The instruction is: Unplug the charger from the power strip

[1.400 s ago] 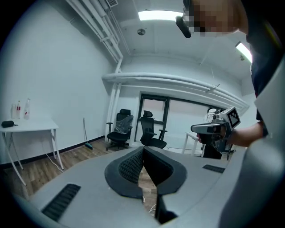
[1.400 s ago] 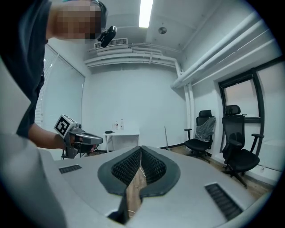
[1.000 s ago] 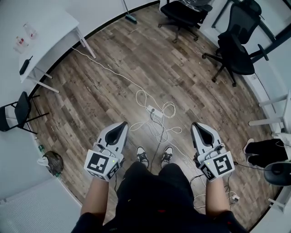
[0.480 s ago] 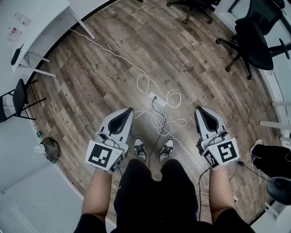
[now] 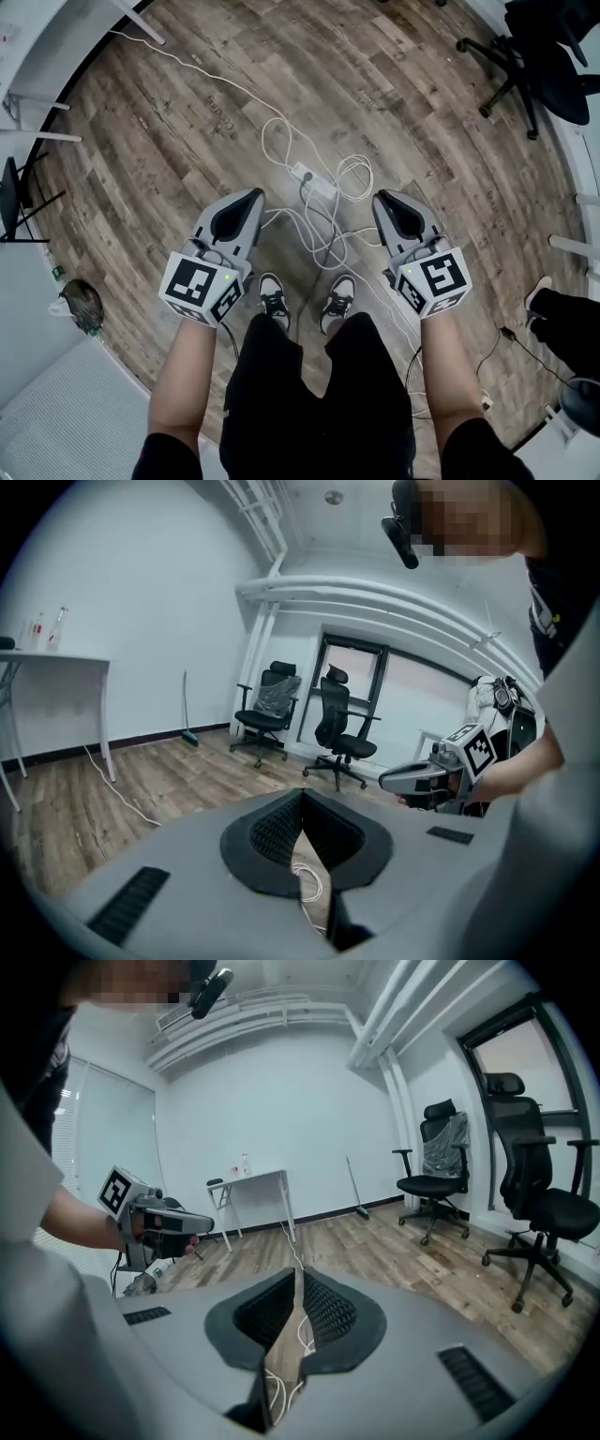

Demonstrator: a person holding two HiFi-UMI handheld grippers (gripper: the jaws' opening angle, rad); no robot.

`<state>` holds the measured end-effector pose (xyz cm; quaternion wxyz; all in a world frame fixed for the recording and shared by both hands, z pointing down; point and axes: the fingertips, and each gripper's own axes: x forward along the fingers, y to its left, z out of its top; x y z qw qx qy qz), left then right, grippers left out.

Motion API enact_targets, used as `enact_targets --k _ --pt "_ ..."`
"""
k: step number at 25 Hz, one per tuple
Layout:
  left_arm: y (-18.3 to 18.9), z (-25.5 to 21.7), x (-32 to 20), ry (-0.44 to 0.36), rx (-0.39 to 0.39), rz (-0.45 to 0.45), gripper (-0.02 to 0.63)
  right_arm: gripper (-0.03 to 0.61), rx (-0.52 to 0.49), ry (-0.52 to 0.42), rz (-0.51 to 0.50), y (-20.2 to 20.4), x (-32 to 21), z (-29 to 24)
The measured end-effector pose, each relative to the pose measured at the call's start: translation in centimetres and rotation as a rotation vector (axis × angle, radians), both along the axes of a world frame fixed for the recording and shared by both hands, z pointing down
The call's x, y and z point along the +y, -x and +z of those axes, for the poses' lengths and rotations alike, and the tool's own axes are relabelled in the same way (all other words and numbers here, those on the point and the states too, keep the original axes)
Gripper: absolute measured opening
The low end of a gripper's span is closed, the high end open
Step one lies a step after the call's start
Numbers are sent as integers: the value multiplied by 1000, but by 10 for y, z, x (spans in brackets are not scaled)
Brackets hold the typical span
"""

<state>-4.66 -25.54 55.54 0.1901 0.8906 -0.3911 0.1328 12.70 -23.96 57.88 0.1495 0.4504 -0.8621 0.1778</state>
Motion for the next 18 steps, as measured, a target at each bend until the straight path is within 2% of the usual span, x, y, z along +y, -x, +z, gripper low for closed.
enact_targets --k 4,10,14,18 --pt "-6 96 -4 39 -36 44 20 23 35 44 -10 -8 -2 99" --pt "-16 243 -14 90 -75 88 20 29 37 99 7 -17 -3 245" --pt "-25 335 -17 113 -90 143 20 95 44 125 -17 -11 -9 337" --pt "-34 425 -18 128 -120 211 20 153 72 151 -109 8 -10 428"
